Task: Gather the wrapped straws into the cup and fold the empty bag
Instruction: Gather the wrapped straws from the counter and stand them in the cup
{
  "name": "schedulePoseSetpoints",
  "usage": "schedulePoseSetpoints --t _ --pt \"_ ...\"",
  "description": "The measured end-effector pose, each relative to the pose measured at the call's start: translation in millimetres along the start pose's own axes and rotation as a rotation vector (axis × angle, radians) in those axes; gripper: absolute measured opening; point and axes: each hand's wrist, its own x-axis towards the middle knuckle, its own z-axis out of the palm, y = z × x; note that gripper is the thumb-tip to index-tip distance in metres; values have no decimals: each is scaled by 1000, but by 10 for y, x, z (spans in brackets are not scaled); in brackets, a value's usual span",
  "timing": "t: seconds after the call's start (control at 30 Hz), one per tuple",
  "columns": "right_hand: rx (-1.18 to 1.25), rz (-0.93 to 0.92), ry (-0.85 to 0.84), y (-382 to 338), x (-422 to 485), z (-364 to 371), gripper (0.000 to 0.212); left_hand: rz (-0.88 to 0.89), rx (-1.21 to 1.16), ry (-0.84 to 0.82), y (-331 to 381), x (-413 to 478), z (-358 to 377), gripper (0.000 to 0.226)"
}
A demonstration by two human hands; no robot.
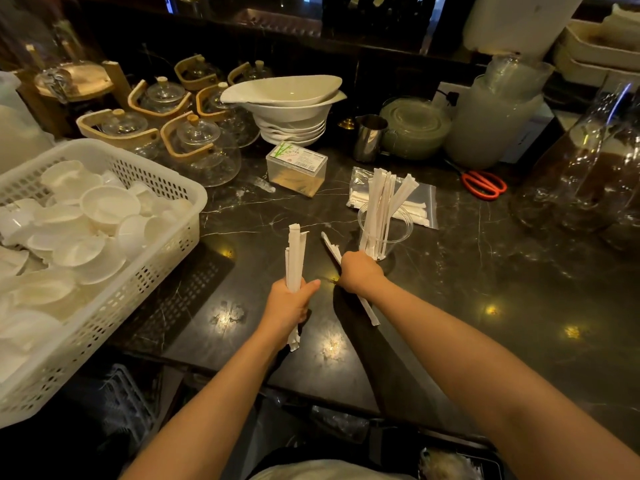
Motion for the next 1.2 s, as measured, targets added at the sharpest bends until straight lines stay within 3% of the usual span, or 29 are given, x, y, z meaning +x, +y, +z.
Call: schedulePoseSetpoints --t 0.13,0.23,0.4,0.6,0.73,0.97,1.07,1.2 --pt "7 -29 -44 51 -10 -9 25 0 -6 2 28 25 41 30" --pt "49 -60 -59 110 -70 -37 13 0 -36 -10 49 65 93 28" --pt "314 -153 54 271 -263 -141 32 6 -60 -68 104 104 262 11" --pt "555 -299 41 211 -589 -101 5 31 -151 -65 213 114 385 11" --pt "653 -264 66 290 -646 -50 20 21 -145 -103 230 108 498 11" --pt "768 -194 122 440 -634 -41 15 29 -99 -103 290 135 552 14" --pt "955 -212 207 474 -668 -176 27 89 -80 -160 361 88 558 2" --pt "1080 -287 230 415 -759 -446 54 210 22 -228 410 64 626 21"
